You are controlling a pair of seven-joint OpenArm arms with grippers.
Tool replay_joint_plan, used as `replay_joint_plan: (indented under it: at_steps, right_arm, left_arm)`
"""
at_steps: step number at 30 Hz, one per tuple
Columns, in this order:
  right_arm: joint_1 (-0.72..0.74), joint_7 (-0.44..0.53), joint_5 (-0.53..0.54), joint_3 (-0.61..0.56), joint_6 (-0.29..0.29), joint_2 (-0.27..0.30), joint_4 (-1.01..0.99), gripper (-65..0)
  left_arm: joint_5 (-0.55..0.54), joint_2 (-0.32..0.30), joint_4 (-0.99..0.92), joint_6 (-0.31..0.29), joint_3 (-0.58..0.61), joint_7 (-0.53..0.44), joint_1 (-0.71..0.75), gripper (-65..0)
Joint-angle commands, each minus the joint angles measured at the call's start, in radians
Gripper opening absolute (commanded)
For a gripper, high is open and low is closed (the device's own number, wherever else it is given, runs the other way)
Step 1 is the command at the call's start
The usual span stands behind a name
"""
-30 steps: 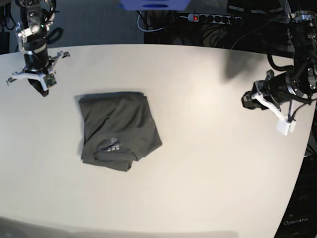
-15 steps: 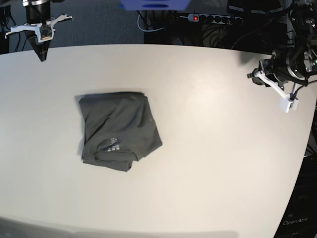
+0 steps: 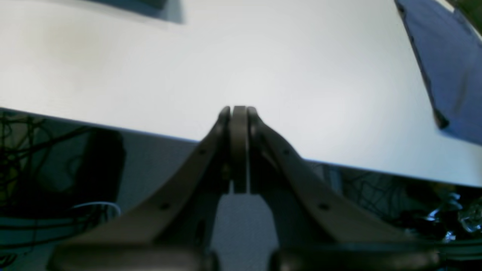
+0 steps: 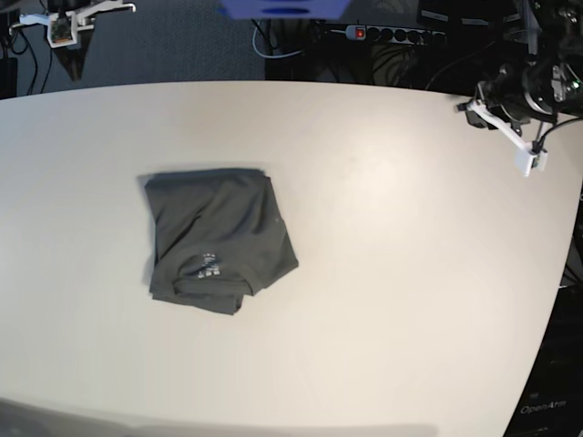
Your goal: Fold the T-shirt properly
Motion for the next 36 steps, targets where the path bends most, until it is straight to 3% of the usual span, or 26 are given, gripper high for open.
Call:
replay_joint_plan:
  at_steps: [1, 4, 8, 19, 23, 26, 34, 36]
  right_arm:
    - [-0.017, 0.027, 0.026, 0.012, 0.0, 0.002, -0.004, -64.9]
    - [-0.018, 0.027, 0.044, 0.017, 0.046, 0.002, -0.031, -64.9]
    - [-0.032, 0.046, 0.044, 0.012, 0.05, 0.002, -0.085, -64.9]
    - [-0.08, 0.31, 0.043, 0.017, 0.05, 0.002, -0.314, -64.9]
    - [-0.08, 0.396, 0.038, 0.013, 0.05, 0.002, -0.406, -64.9]
    - [-0.074, 0.429, 0.036, 0.01, 0.05, 0.002, -0.467, -64.9]
    - [-0.014, 0.429, 0.035, 0.007, 0.052, 0.029, -0.639, -64.9]
    - [0.014, 0.426, 0.02, 0.007, 0.054, 0.037, -0.691, -64.9]
  left_arm:
    - [-0.003, -0.017, 0.016, -0.004, -0.008, -0.013, 0.003, -63.3]
    - [-0.003, -0.018, 0.018, -0.004, -0.008, -0.039, 0.014, -63.3]
    - [-0.003, -0.046, 0.021, -0.004, 0.002, -0.084, 0.062, -63.3]
    - [-0.002, -0.069, 0.016, -0.004, 0.008, -0.116, 0.178, -63.3]
    - [0.123, -0.054, 0.013, -0.004, 0.012, -0.117, 0.218, -63.3]
    - [0.262, 0.009, 0.012, -0.014, 0.029, -0.12, 0.235, -63.3]
    - [0.588, 0.184, -0.106, -0.271, 0.063, -0.16, 0.215, -63.3]
    - [0.673, 0.223, -0.178, -0.33, 0.064, -0.217, 0.192, -63.3]
